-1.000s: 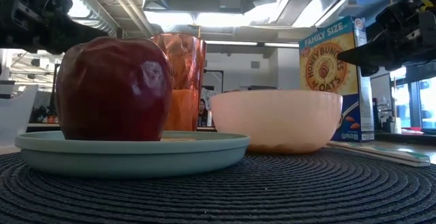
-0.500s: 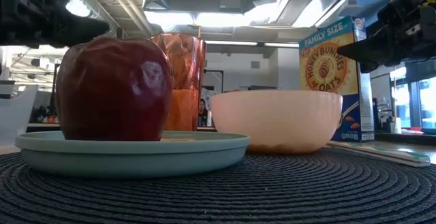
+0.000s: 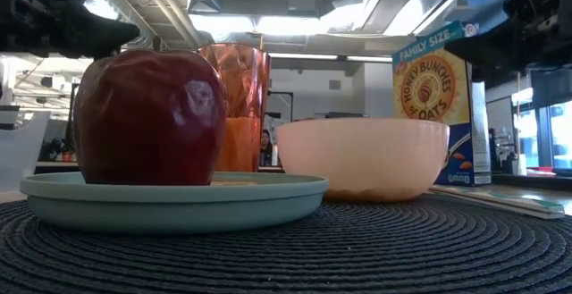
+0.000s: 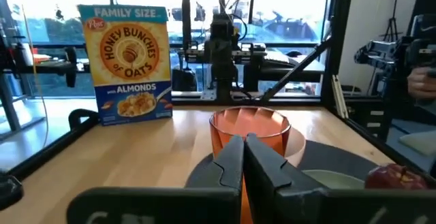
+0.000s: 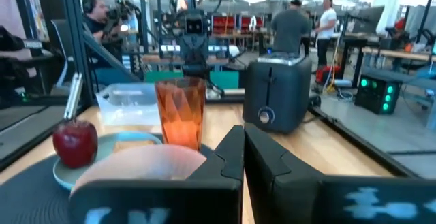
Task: Arrange a breakfast setting
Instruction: Return to Home Position
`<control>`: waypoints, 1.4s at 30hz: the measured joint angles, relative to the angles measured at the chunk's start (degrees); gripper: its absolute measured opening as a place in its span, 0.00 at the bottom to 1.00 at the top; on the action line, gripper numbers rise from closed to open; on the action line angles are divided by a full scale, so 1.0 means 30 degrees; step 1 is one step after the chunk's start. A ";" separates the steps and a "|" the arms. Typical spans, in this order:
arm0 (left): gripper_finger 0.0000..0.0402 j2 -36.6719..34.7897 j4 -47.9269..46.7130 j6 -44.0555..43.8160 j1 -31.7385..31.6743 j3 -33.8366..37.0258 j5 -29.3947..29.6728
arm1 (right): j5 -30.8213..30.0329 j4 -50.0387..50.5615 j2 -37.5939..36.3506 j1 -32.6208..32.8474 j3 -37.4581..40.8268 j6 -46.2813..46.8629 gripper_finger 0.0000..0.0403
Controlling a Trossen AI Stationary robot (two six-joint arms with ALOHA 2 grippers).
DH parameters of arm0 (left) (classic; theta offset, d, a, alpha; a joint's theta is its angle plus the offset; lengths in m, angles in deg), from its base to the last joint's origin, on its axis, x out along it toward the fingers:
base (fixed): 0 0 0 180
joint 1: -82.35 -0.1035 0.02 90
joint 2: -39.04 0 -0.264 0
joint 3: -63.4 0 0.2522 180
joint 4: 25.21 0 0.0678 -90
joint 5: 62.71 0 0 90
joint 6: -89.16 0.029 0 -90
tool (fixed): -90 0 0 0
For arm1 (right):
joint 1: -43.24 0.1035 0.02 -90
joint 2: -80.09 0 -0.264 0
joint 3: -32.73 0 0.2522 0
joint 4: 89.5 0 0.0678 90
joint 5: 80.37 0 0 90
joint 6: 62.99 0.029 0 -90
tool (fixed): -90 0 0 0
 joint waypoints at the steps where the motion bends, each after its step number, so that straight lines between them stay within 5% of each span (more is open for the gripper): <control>1: 0.00 0.0000 -0.0360 -0.0006 0.0000 -0.0223 -0.0023 | 0.0000 -0.0010 -0.0152 0.0000 -0.0061 0.0034 0.00; 42: 0.00 0.0102 0.0369 -0.0654 -0.0124 0.0893 0.0533 | 0.1343 0.1734 -0.1285 0.0000 0.0176 0.0157 0.00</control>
